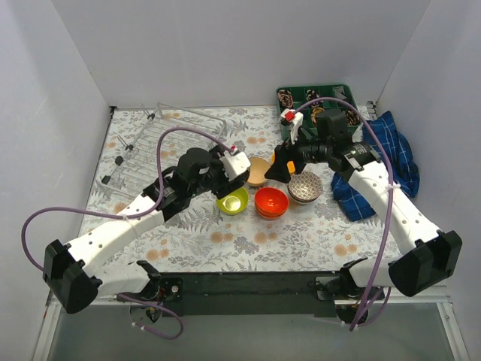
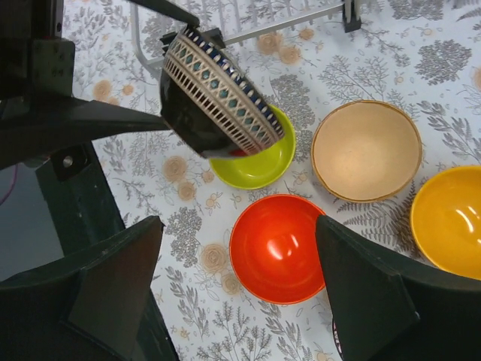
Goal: Unload the bowls from the dish rack
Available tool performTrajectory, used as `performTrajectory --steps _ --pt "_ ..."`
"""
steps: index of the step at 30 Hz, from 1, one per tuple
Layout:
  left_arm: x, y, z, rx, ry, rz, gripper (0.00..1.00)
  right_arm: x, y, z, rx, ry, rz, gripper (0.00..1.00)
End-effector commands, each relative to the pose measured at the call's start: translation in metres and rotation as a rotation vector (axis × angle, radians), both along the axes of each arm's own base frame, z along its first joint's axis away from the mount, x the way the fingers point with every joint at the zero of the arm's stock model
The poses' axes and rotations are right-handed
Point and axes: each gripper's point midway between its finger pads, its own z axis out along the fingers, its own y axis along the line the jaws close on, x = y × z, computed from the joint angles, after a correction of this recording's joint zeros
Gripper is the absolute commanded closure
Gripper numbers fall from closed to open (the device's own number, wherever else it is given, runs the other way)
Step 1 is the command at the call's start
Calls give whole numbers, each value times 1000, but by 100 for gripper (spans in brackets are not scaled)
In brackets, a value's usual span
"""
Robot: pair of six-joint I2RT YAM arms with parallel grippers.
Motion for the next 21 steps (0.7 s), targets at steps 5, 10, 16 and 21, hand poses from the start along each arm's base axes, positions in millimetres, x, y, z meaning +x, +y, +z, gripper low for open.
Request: performTrajectory --steps 5,10,16,21 --pt "-33 -28 59 -20 -338 -170 100 -1 19 27 123 19 209 9" --pt "-47 -44 58 15 -396 -224 100 -6 31 30 177 72 319 9" --pt "-54 -55 63 34 -463 -263 100 -17 39 18 202 158 404 8" --pt "-57 -60 61 48 -484 -284 100 -34 47 3 196 228 483 13"
